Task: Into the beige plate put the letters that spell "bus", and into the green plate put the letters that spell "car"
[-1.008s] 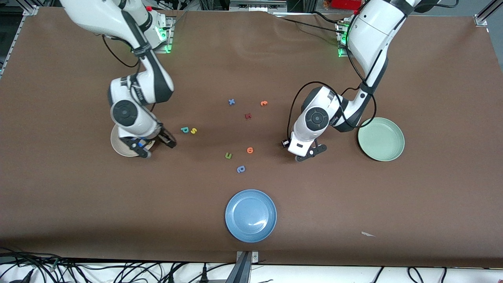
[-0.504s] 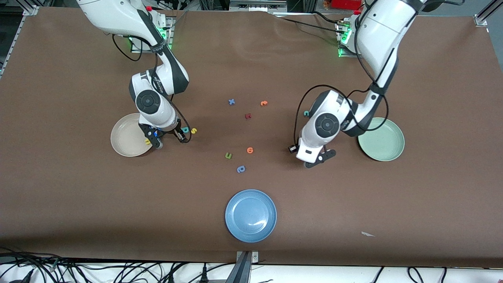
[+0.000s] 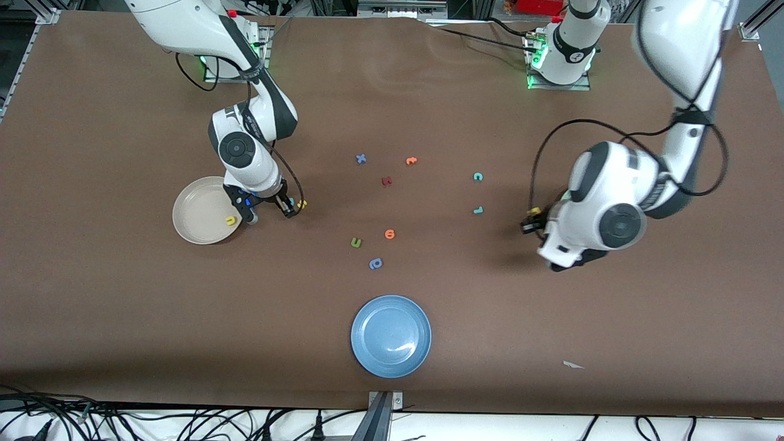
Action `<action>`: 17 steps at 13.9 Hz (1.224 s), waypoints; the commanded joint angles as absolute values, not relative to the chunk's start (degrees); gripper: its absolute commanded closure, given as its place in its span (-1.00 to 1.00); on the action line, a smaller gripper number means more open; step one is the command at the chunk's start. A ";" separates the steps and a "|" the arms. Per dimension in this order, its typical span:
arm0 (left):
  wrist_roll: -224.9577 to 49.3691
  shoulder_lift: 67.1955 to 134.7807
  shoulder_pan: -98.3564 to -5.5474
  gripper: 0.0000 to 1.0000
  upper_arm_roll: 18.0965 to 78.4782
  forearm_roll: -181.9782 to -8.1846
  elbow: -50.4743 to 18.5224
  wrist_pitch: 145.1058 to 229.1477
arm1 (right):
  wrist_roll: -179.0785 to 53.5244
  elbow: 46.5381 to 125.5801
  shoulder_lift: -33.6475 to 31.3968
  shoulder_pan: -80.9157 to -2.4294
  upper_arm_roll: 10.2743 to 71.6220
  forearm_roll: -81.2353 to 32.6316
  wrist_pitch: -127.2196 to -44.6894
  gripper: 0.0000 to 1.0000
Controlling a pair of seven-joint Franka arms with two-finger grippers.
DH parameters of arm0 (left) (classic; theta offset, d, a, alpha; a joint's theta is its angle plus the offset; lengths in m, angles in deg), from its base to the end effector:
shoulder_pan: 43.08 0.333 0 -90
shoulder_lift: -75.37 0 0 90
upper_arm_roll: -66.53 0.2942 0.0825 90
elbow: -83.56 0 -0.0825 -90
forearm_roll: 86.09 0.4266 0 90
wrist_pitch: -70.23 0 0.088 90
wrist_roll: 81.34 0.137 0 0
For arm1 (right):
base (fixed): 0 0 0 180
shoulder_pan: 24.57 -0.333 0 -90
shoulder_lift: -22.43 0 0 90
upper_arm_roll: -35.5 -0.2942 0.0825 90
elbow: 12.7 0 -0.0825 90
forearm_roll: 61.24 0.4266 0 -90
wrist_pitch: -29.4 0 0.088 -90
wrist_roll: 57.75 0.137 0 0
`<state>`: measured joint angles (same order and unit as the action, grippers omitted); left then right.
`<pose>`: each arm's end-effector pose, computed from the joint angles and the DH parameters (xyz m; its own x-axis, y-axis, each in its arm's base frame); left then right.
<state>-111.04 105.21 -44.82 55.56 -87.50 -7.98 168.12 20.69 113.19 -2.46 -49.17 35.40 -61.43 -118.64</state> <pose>0.6371 -0.1392 0.2406 0.8683 0.2987 -0.3960 0.2858 -0.9538 -0.0927 0.5090 0.2342 0.0921 0.5934 -0.8048 -0.0087 -0.8037 -0.5931 0.0470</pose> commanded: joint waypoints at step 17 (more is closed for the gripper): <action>-91.19 107.81 -30.60 -1.00 55.01 -78.09 -19.19 176.05 | -17.46 109.63 3.26 -48.66 52.44 -61.94 -101.13 0.54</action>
<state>-92.11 110.76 -30.96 55.76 -79.37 -18.76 176.54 -12.32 108.00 3.23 -49.04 50.37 -61.81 -102.34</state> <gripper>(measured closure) 0.427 0.722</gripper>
